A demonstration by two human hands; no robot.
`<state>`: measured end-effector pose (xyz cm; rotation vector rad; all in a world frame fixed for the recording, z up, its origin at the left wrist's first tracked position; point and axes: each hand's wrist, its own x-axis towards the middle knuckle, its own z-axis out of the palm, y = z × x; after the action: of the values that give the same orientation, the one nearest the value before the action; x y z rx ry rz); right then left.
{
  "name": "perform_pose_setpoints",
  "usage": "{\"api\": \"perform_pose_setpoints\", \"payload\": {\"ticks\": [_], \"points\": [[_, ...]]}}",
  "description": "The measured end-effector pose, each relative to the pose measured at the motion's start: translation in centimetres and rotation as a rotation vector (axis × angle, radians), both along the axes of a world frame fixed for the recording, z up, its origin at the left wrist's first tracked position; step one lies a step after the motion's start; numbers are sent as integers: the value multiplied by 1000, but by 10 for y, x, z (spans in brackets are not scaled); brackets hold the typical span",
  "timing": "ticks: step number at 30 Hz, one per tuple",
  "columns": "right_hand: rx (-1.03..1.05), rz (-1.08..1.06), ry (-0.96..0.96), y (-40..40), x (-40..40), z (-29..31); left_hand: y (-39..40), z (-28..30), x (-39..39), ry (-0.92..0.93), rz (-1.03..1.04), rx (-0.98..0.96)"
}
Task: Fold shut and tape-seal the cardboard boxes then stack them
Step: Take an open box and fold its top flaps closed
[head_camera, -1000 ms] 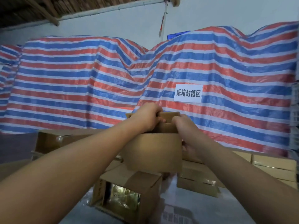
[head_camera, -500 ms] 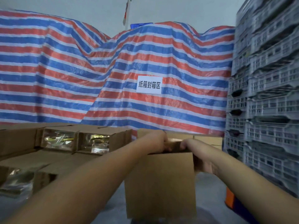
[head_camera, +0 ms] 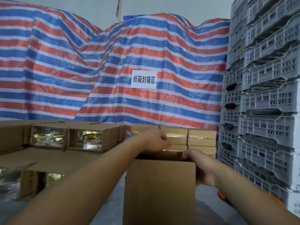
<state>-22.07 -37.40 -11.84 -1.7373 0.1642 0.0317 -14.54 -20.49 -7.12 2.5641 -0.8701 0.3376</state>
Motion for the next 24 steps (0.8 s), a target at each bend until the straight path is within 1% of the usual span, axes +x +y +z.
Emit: {"api": "perform_pose_setpoints", "payload": {"ticks": [2, 5, 7, 9, 11, 13, 14, 19, 22, 24], "points": [[26, -11, -16, -1, -1, -1, 25, 6, -2, 1, -8, -243], [118, -16, -53, -2, -1, -4, 58, -7, -11, 90, -8, -699], [219, -26, -76, -2, 1, -8, 69, -29, -20, 225, 16, -977], [323, -38, -89, 0, 1, -12, 72, -58, -26, 383, 14, -1123], [397, -45, -95, 3, 2, -15, 69, -83, -31, 590, 2, -1192], [442, -56, -94, 5, 3, -16, 63, -94, -33, 825, 2, -1242], [454, -60, -93, 5, 3, -15, 61, -95, -31, 890, -3, -1254], [436, -100, -114, 4, 11, -13, 59, -86, -9, 919, -106, -1234], [413, -102, -134, 0, 22, -17, 59, -89, 7, 962, -102, -1216], [419, -104, -149, -2, 29, -20, 57, -92, 14, 958, -97, -1230]]}}
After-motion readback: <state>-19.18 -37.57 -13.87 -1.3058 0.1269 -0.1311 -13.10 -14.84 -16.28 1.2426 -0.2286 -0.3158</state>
